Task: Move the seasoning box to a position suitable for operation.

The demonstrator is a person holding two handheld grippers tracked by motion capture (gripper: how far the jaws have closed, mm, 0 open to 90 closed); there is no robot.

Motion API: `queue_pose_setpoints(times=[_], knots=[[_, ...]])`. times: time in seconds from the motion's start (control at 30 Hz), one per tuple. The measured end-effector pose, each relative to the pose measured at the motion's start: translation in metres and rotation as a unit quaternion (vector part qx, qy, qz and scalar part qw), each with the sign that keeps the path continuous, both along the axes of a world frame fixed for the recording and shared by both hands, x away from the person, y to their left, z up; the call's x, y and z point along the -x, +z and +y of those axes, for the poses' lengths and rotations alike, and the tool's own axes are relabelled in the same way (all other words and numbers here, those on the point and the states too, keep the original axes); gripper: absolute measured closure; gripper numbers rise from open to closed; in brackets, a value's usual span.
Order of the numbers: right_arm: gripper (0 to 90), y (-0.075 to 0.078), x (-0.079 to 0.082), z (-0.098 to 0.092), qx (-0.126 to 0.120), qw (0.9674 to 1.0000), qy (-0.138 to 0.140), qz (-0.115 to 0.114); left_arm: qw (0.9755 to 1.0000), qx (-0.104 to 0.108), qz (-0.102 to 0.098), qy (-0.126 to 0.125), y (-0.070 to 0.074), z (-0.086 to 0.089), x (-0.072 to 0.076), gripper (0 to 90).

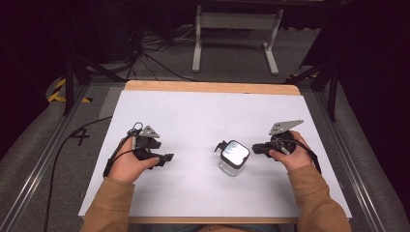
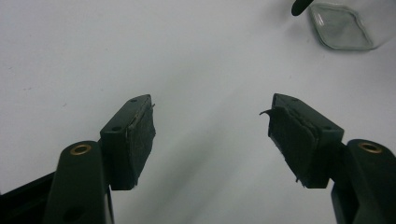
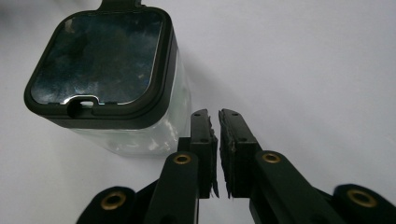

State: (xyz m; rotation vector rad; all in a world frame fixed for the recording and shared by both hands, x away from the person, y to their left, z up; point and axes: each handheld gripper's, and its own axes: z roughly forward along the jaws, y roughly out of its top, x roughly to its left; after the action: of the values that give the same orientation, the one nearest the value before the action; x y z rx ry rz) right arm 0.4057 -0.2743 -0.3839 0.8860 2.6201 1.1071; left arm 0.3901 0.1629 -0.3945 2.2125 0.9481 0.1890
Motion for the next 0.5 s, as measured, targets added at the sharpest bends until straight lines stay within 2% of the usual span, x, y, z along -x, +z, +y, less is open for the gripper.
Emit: queue_pose_setpoints(times=[0.1,0.13,0.5], knots=[[84.2,-0.003,0.000,0.003,-0.007,0.9999,0.008,0.004,1.0000,-0.001,0.001,0.001,0.001,0.000,0.000,31.8],[84.1,-0.007,-0.001,0.007,-0.012,0.9997,0.021,0.005,1.0000,0.000,0.001,-0.001,0.001,-0.001,0.000,31.8],[86.3,-0.019,-0.005,0.015,0.003,0.9993,0.034,0.015,1.0000,-0.005,0.002,-0.005,0.000,-0.002,0.000,31.8]])
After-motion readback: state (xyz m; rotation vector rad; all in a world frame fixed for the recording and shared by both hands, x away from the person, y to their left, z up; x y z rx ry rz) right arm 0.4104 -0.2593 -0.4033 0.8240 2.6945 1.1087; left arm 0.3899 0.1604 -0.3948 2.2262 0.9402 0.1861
